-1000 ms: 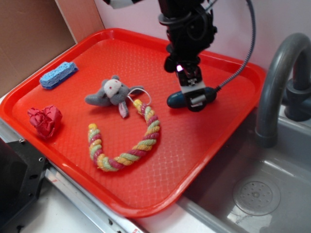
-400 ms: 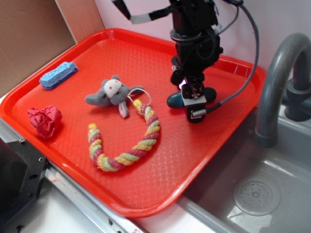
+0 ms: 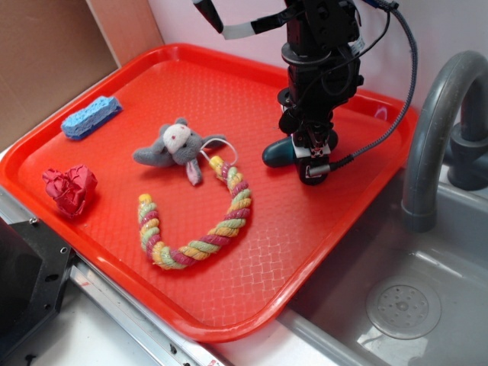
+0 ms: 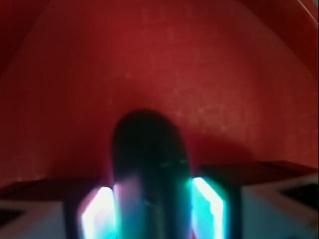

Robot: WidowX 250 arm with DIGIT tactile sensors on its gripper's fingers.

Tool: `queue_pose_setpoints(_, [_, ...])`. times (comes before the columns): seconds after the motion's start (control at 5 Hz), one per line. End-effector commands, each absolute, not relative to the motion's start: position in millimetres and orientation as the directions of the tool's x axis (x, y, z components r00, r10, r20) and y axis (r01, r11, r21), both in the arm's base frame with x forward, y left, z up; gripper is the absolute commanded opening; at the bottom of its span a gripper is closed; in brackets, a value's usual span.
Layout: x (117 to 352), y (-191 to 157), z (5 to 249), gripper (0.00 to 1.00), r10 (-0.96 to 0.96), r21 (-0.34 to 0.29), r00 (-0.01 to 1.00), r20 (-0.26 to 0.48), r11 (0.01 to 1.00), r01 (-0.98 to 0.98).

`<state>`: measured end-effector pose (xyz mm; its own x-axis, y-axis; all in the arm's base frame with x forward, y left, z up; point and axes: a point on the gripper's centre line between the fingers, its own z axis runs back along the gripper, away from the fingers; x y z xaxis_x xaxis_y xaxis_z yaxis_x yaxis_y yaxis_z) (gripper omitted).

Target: Grab the plastic pickle.

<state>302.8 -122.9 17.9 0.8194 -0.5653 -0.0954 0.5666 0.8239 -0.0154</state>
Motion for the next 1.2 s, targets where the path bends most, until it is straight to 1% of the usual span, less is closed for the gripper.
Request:
queue_pose_setpoints(0.0, [295,-108,80,0.00,-0.425,-0.009,0.905,-0.037,0.905,0.425])
queue_pose_setpoints(0.2, [271,-92,129,0.00,-0.250,0.021,0.967,0.041,0.968,0.250])
queue_pose_setpoints(0.4, [236,-79,178,0.00,-0.130,-0.008,0.988,0.082,0.991,0.131])
queue_pose_setpoints(0.6, [206,-77,210,0.00,-0.060,-0.011,0.991,0.119,0.998,0.061])
queue_pose_setpoints(0.8, [174,-70,224,0.00,0.008,-0.031,0.992,0.127,1.000,-0.004])
queue_pose_setpoints(1.0, [175,-64,222,0.00,-0.005,-0.055,0.995,0.104,0.998,0.011])
